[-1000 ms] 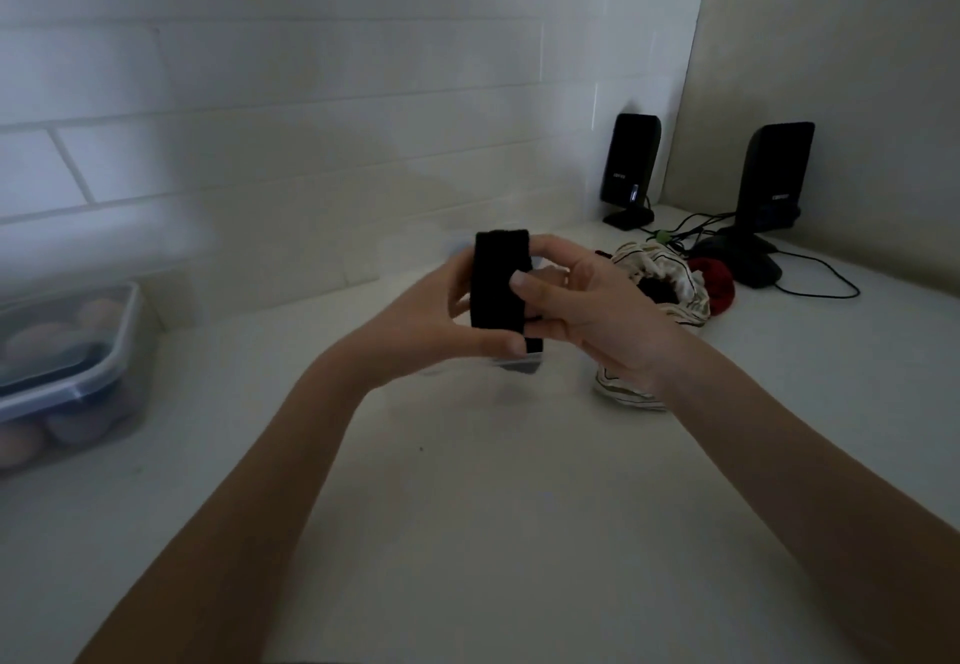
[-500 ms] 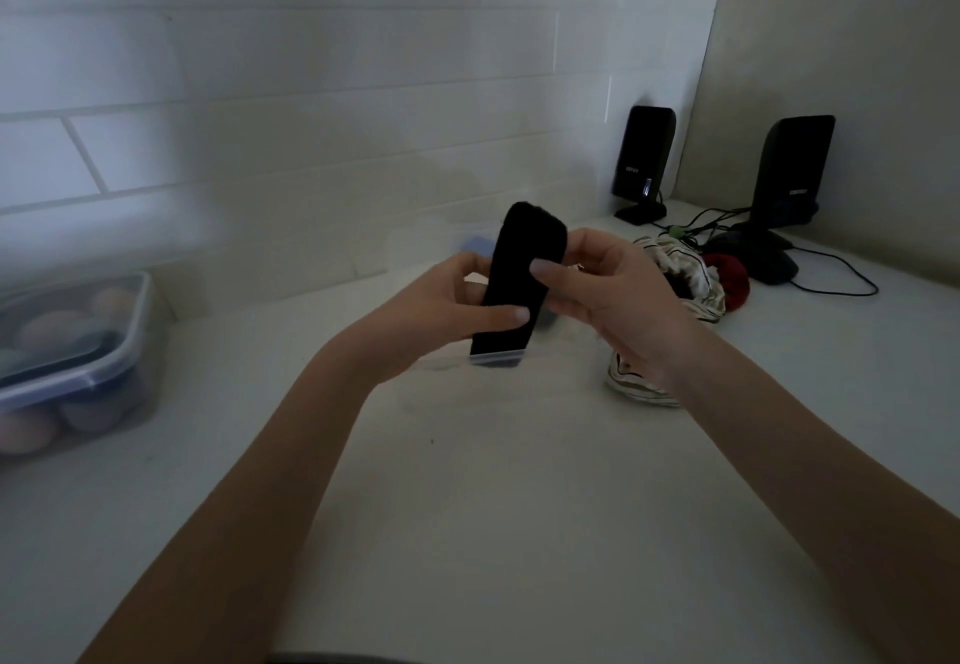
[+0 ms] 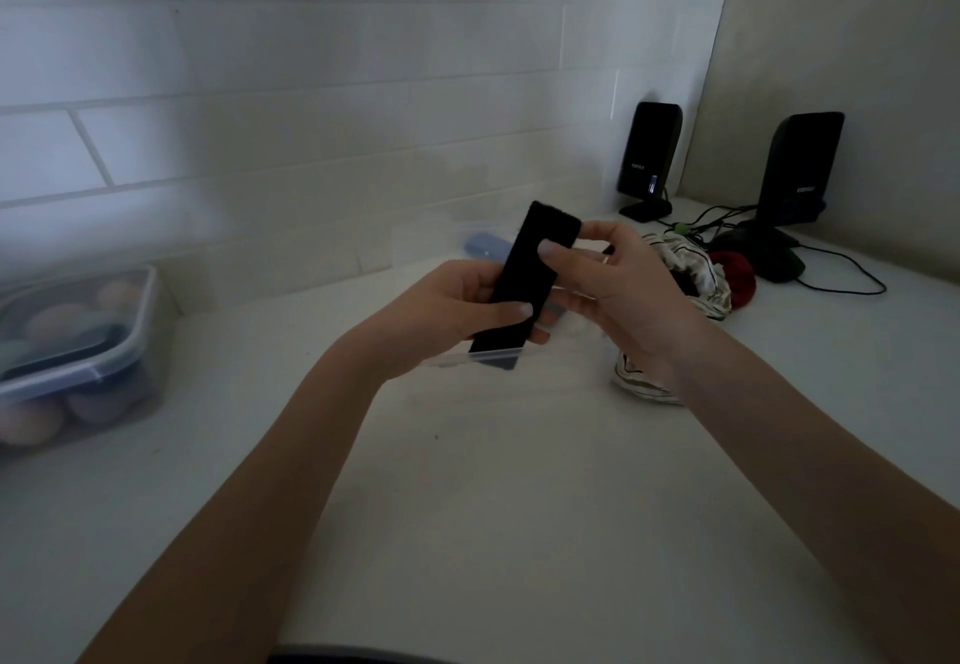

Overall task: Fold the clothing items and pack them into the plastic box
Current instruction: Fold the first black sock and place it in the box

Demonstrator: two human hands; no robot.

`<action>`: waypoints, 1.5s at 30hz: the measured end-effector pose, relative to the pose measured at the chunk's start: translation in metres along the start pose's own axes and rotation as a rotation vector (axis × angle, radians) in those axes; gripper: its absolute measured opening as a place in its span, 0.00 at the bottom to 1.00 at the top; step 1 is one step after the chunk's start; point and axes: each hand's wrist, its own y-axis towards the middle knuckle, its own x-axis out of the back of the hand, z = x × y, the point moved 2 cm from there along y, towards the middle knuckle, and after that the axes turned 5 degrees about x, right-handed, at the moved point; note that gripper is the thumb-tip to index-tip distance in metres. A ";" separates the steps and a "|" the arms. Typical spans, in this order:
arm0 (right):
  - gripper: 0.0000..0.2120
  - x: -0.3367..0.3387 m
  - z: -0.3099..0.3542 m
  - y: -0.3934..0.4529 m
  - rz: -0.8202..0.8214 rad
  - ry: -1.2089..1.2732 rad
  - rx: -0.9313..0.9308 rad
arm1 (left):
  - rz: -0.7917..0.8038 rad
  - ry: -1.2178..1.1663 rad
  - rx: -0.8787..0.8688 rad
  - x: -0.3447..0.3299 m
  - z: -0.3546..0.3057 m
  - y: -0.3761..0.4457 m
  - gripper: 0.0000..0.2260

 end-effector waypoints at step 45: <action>0.05 -0.016 0.002 -0.008 0.169 -0.270 0.294 | -0.138 -0.399 -0.001 0.004 0.002 0.007 0.14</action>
